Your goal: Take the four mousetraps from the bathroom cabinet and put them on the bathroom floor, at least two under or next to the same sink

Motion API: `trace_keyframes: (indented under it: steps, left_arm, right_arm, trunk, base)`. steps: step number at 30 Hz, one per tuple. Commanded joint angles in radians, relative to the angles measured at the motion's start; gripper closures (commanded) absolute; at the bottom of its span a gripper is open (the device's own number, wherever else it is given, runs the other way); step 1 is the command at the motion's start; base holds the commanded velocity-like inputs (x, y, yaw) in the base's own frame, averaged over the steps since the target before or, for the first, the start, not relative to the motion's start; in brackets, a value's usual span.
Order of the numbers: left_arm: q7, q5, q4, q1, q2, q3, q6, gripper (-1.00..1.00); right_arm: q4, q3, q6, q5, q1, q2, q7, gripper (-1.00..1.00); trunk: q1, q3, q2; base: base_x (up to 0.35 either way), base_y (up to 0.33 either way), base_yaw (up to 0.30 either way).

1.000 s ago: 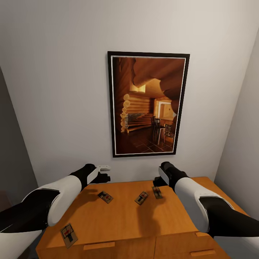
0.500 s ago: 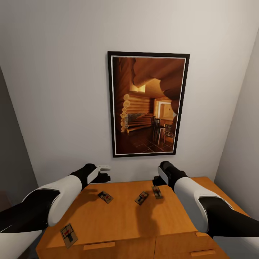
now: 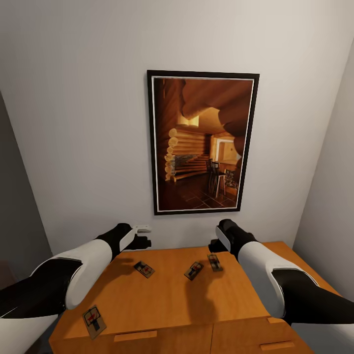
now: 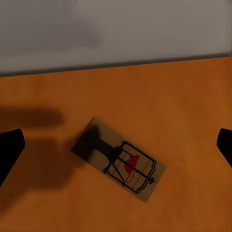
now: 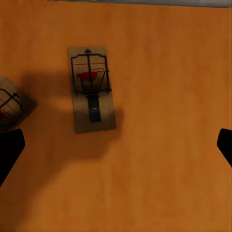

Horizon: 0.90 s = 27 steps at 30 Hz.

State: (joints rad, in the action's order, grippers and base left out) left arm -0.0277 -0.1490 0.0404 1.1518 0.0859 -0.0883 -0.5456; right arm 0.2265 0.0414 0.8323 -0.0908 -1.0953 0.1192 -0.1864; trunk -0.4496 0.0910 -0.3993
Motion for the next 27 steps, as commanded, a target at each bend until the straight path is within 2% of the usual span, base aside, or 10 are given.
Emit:
trace_keyframes:
  steps: [1,11,17,24,27]
  left_arm:
    - [-0.003,-0.011,0.002,0.0,0.0,-0.008,-0.005,-1.0]
    - [-0.004,-0.006,0.004,0.0,0.001,-0.01,-0.006,-1.0]
    - [-0.004,-0.005,0.005,0.0,0.001,-0.01,-0.006,-1.0]
    - [-0.004,-0.004,0.004,0.0,0.001,-0.01,-0.005,-1.0]
    - [-0.004,-0.003,0.004,0.0,0.0,-0.009,-0.006,-1.0]
  right_arm:
    - [0.005,0.005,0.006,-0.009,0.0,0.001,0.001,-1.0]
    - [0.033,0.005,0.006,-0.009,0.0,0.002,0.001,-1.0]
    - [0.039,0.005,0.002,-0.009,0.0,0.005,0.001,-1.0]
    - [0.043,0.006,-0.001,-0.009,0.0,0.02,0.001,-1.0]
    - [0.043,0.006,-0.001,-0.009,0.0,0.023,0.001,-1.0]
  trunk:
    - [0.0,-0.001,-0.001]
    - [-0.039,-0.032,-0.071]
    - [-0.039,-0.032,-0.071]
    - [-0.039,-0.032,-0.071]
    - [-0.05,-0.041,-0.092]
  base:
    - [0.0,0.0,0.0]
    - [0.0,0.0,0.0]
    - [0.0,0.0,0.0]
    - [0.0,0.0,0.0]
    - [0.0,0.0,0.0]
